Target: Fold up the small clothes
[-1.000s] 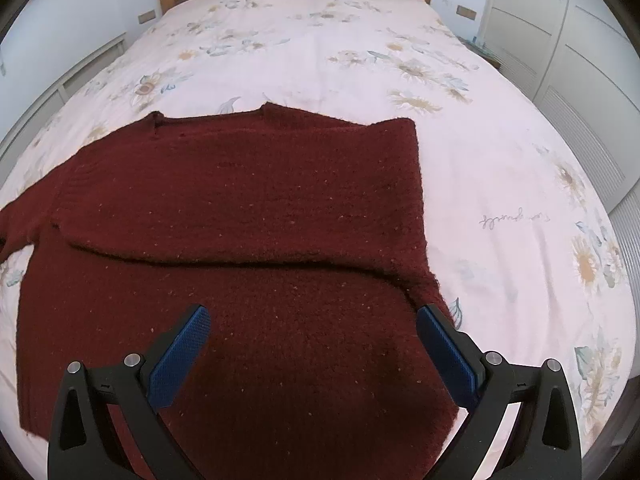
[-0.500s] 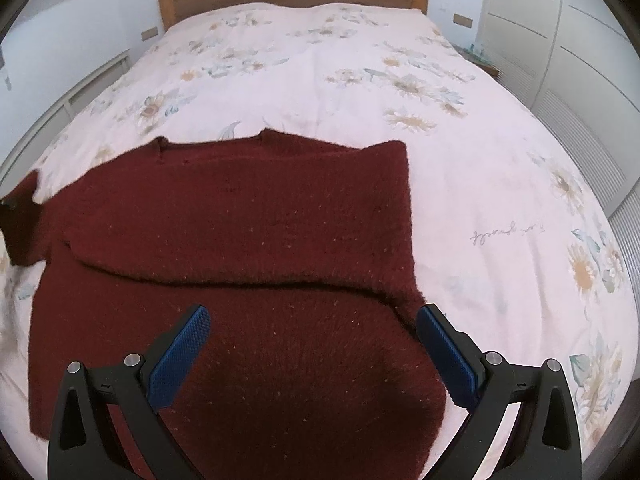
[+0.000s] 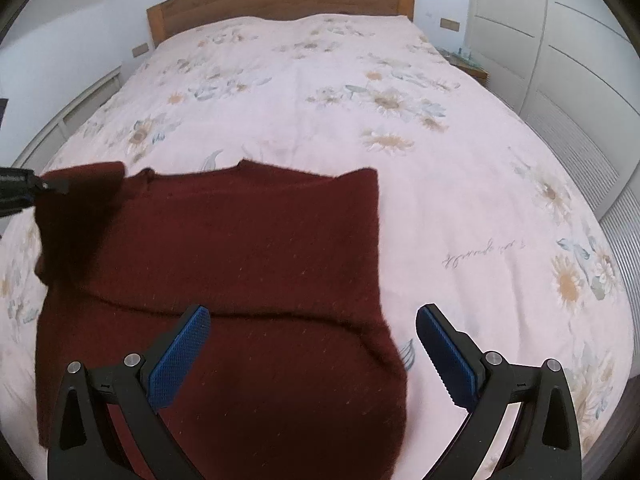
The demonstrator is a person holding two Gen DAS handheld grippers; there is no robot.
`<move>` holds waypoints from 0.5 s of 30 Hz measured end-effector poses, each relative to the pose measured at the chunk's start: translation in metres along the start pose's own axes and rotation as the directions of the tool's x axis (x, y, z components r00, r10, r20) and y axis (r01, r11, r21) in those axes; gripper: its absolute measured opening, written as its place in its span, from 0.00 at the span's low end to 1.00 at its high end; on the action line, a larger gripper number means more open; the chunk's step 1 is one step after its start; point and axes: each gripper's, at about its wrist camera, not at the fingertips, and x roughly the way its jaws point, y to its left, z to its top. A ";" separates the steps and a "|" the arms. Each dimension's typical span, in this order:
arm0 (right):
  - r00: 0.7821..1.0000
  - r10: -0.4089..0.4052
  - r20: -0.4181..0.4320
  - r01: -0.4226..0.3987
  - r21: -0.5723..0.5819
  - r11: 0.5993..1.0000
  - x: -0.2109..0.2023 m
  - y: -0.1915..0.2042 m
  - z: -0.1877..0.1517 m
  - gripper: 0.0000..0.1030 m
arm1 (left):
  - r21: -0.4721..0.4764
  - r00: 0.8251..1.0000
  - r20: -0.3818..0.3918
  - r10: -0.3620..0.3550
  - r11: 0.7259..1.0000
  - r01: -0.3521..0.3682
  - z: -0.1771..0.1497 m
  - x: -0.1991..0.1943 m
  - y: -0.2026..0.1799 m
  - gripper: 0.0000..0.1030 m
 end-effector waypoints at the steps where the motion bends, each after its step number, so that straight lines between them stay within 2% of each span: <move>1: 1.000 -0.002 0.002 0.002 0.004 1.000 0.000 -0.002 0.002 1.00 | 0.023 1.000 -0.003 -0.006 1.000 0.006 -0.001 0.004 -0.012 0.11; 3: 1.000 -0.007 0.006 0.007 0.010 1.000 -0.002 -0.005 0.003 1.00 | 0.066 1.000 -0.020 -0.023 0.998 0.024 -0.005 0.016 -0.035 0.11; 5: 1.000 -0.005 0.002 0.005 0.016 1.000 -0.001 -0.007 0.002 1.00 | 0.103 0.999 -0.037 -0.009 0.995 0.012 -0.013 0.028 -0.050 0.11; 10: 0.999 0.006 -0.040 -0.005 0.018 1.000 0.011 -0.009 -0.009 1.00 | 0.155 0.991 -0.103 0.087 0.985 -0.071 -0.040 0.068 -0.060 0.12; 15: 0.998 0.015 -0.065 -0.013 0.030 0.999 0.020 -0.011 -0.018 1.00 | 0.219 0.970 -0.165 0.176 0.966 -0.138 -0.058 0.096 -0.058 0.15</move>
